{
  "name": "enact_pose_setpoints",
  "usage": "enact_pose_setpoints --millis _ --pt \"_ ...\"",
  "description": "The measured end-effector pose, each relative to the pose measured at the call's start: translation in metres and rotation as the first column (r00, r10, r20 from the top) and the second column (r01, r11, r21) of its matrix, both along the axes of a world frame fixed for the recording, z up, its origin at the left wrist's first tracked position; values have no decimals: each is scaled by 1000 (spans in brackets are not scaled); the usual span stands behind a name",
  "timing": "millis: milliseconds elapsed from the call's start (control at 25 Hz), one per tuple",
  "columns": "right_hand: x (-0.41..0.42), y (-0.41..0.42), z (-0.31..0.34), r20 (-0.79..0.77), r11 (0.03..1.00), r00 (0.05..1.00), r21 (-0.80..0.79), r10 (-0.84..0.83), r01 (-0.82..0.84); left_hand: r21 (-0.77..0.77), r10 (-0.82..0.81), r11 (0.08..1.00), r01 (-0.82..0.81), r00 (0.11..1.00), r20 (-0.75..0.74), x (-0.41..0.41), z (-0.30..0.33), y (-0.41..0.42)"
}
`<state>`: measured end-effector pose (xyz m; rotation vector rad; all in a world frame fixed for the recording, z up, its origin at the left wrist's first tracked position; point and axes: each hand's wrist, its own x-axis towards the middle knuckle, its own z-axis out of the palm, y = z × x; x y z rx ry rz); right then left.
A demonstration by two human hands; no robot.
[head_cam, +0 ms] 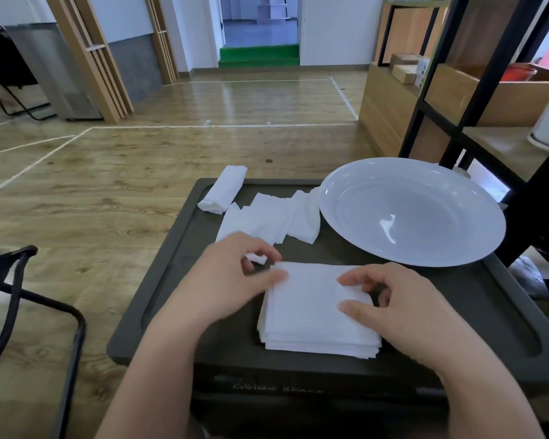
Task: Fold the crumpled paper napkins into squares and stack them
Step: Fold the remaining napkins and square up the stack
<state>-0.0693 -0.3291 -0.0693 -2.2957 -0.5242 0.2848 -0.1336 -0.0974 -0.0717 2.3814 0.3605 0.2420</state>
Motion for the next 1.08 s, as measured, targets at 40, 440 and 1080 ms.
enact_pose_setpoints --millis 40,440,1080 --pt "-1 1 1 17 1000 1000 23 -8 8 83 136 987 -141 989 64 7 -2 6" --pt "-9 1 21 152 941 978 326 -143 88 299 379 841 -452 885 270 23 -14 25" --pt "-22 5 34 -111 849 994 525 -2 61 -600 -85 734 318 920 383 -25 33 -50"
